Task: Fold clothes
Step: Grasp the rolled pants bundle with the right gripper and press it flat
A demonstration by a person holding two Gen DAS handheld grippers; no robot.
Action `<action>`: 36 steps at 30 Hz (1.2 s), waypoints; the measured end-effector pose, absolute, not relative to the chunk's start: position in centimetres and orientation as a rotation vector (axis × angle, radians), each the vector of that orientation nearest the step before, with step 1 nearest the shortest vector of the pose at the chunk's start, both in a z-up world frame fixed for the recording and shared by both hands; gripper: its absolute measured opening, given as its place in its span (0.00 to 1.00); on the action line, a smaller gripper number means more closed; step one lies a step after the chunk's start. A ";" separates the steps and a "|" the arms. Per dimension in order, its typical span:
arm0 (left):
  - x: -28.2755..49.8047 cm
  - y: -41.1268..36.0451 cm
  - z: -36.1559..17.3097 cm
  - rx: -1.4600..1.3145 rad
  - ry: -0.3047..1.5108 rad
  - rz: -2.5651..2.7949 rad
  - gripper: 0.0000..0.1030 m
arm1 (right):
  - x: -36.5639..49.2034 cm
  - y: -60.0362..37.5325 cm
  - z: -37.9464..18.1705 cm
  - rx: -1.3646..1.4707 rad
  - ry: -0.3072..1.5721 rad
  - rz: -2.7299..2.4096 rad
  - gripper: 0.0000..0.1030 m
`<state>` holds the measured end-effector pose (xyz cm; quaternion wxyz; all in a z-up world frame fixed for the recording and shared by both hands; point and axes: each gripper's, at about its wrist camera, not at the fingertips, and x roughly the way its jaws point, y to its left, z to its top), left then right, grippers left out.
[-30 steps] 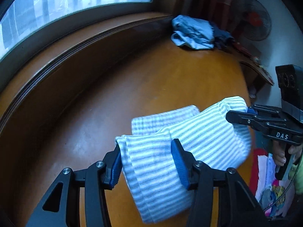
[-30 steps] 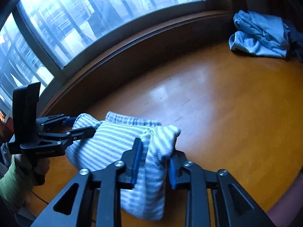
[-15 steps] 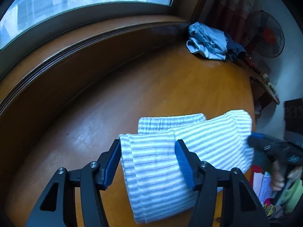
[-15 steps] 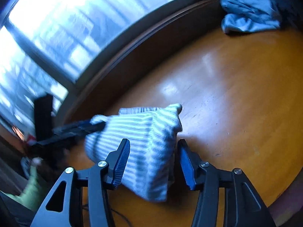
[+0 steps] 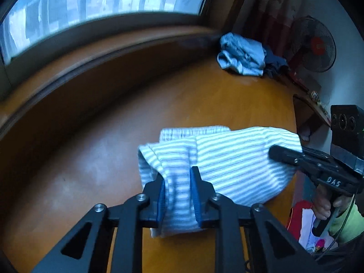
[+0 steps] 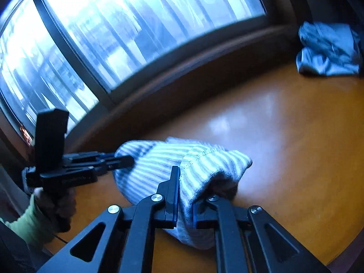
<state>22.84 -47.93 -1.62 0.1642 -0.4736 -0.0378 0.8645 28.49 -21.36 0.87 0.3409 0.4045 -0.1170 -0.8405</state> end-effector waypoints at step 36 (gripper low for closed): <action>13.2 -35.4 -6.2 -1.469 -0.229 2.577 0.19 | 14.4 -9.4 -3.6 1.289 0.032 -2.224 0.22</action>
